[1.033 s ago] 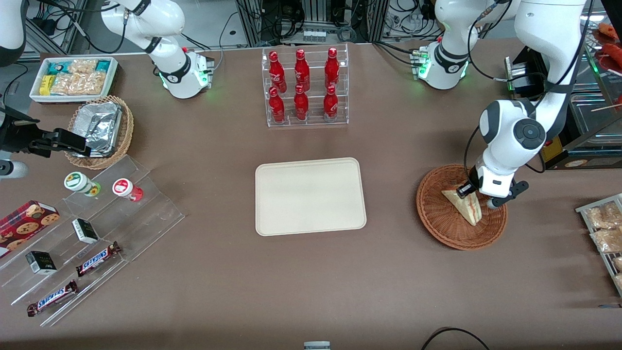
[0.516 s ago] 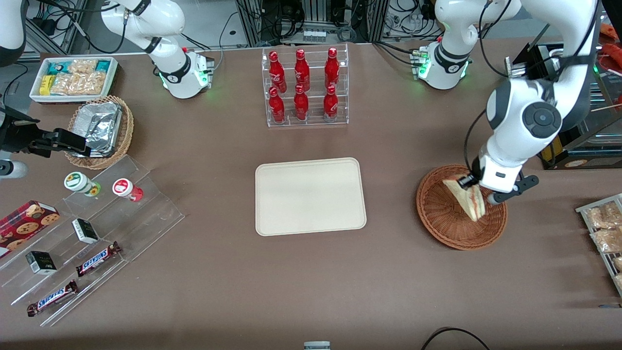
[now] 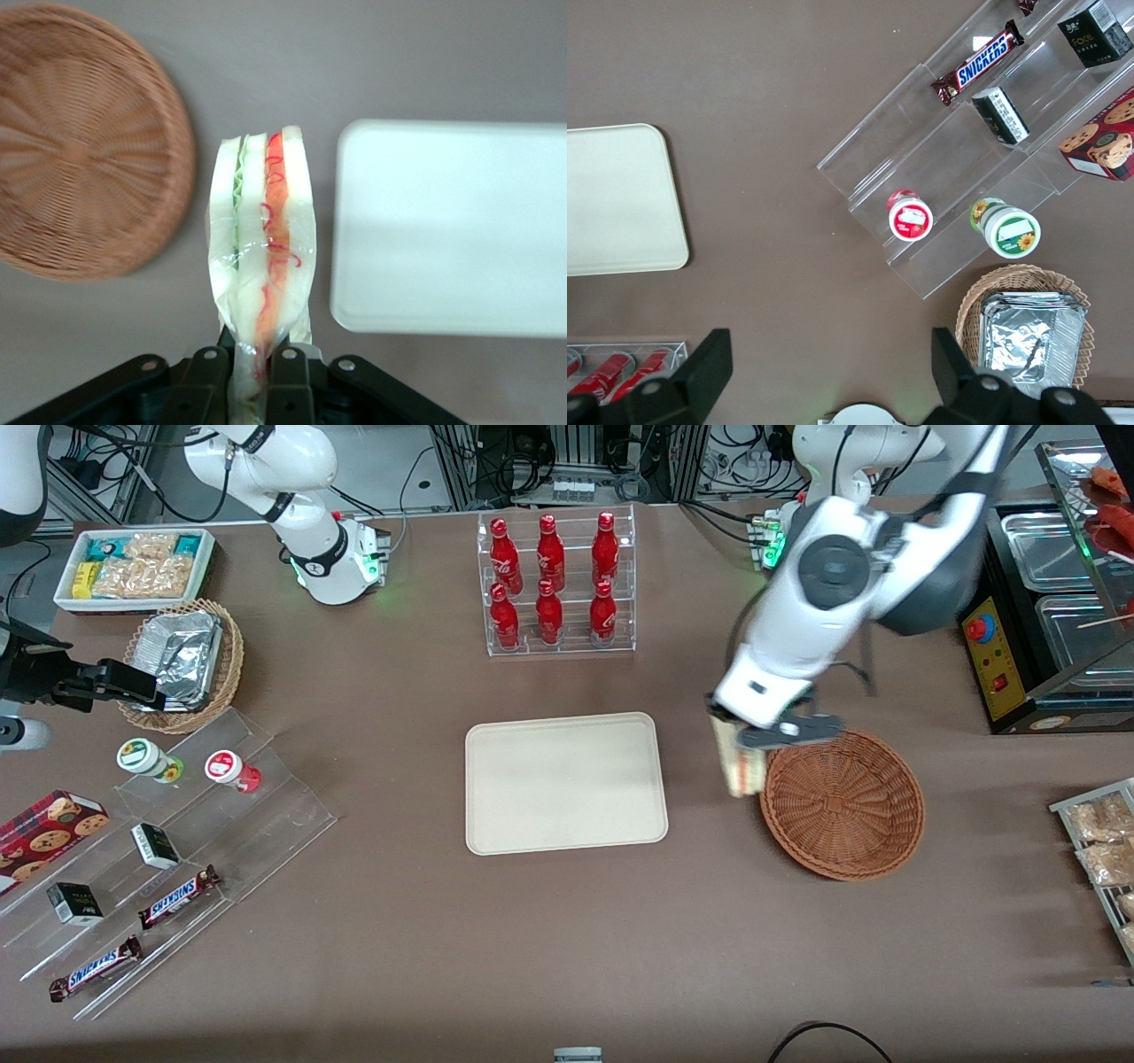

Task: Place sandwich from basket to tray
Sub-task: 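Lift the sandwich and carry it over the cream tray, then lower the sandwich onto the tray and open the left gripper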

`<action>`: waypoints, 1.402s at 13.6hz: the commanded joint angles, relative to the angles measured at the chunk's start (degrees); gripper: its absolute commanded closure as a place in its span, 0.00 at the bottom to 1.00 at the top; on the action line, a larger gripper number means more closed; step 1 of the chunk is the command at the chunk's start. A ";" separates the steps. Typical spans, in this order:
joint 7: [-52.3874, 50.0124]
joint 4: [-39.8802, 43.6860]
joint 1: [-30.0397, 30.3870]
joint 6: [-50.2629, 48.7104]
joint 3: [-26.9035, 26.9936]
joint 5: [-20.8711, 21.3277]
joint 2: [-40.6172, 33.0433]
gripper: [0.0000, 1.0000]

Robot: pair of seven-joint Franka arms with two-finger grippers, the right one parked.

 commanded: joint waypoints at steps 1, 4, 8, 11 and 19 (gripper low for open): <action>-6.15 6.13 0.38 0.03 -6.18 3.50 7.49 1.00; -13.27 13.07 -7.49 -0.24 -7.34 12.02 17.68 1.00; -22.69 20.63 -15.07 0.11 -7.08 23.71 30.43 1.00; -24.72 23.72 -17.98 1.33 -6.64 27.42 35.72 1.00; -26.83 23.81 -23.96 11.97 0.12 28.13 39.78 1.00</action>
